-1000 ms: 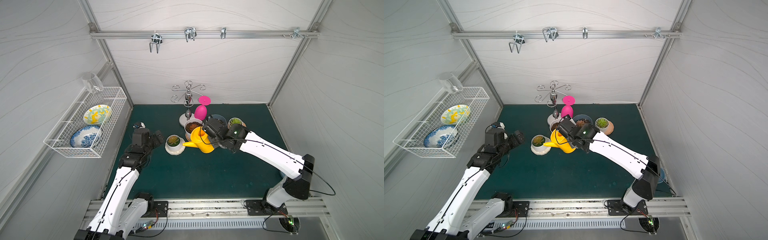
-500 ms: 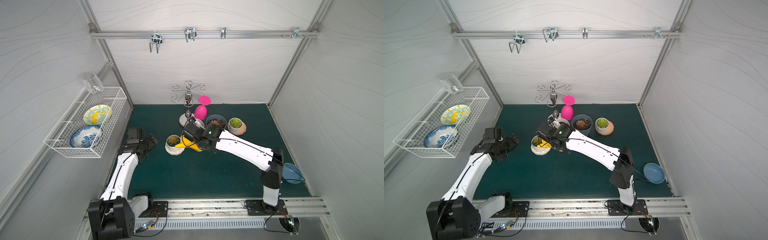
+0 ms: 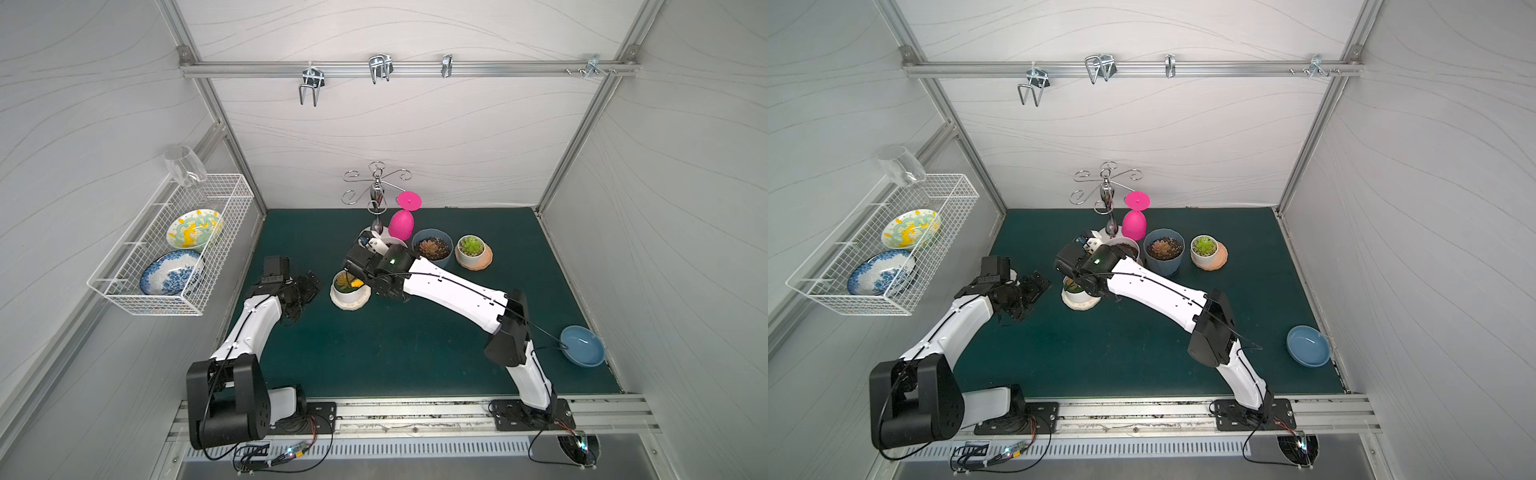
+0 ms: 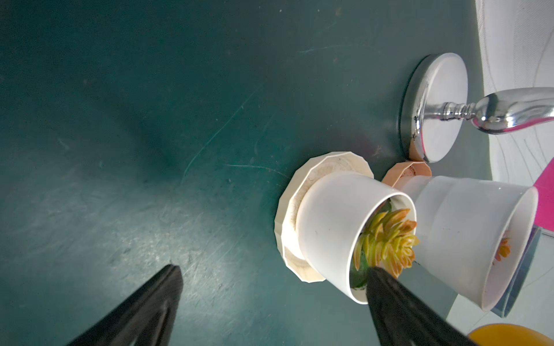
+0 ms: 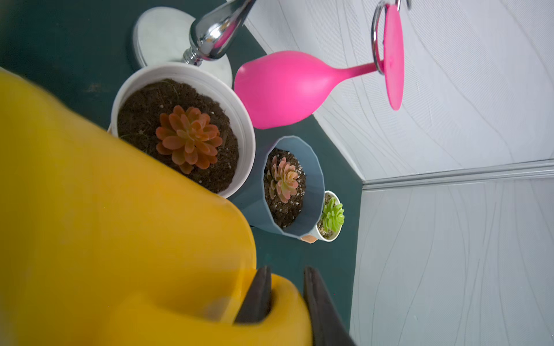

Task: Water the succulent around the soil edge
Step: Water the soil of the potted plant with water.

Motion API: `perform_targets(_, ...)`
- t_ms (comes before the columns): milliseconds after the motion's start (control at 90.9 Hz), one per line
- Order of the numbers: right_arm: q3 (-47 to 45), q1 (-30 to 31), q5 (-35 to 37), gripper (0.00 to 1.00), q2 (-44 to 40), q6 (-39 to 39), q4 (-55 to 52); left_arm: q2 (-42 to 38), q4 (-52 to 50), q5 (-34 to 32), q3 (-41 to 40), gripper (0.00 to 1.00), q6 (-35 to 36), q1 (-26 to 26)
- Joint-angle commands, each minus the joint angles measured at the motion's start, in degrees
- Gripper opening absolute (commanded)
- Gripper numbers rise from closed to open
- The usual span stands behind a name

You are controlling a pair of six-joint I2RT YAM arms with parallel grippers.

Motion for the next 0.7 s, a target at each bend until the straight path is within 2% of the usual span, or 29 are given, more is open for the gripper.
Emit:
perform_targets(0, 2.97, 0.86, 5.88, 0.0, 1.47, -3.48, 0.51, -0.72, 3.21, 0.9, -0.39, 1.0, -0.03, 0.28)
perform_targets(165, 3.1, 1.78, 10.17, 0.0, 2.82, -8.62, 4.27, 0.15, 1.99, -0.18, -0.09, 1.0, -0.18, 0.29)
perform_targets(506, 2.57, 2.4, 13.86, 0.0, 5.01, -16.19, 11.69, -0.18, 1.47, -0.97, 0.17, 1.0, 0.34, 0.29)
perform_targets(693, 0.96, 2.65, 17.38, 0.0, 5.76, -25.29, 19.93, -0.27, 1.6, -0.84, 0.13, 1.0, 0.5, 0.36)
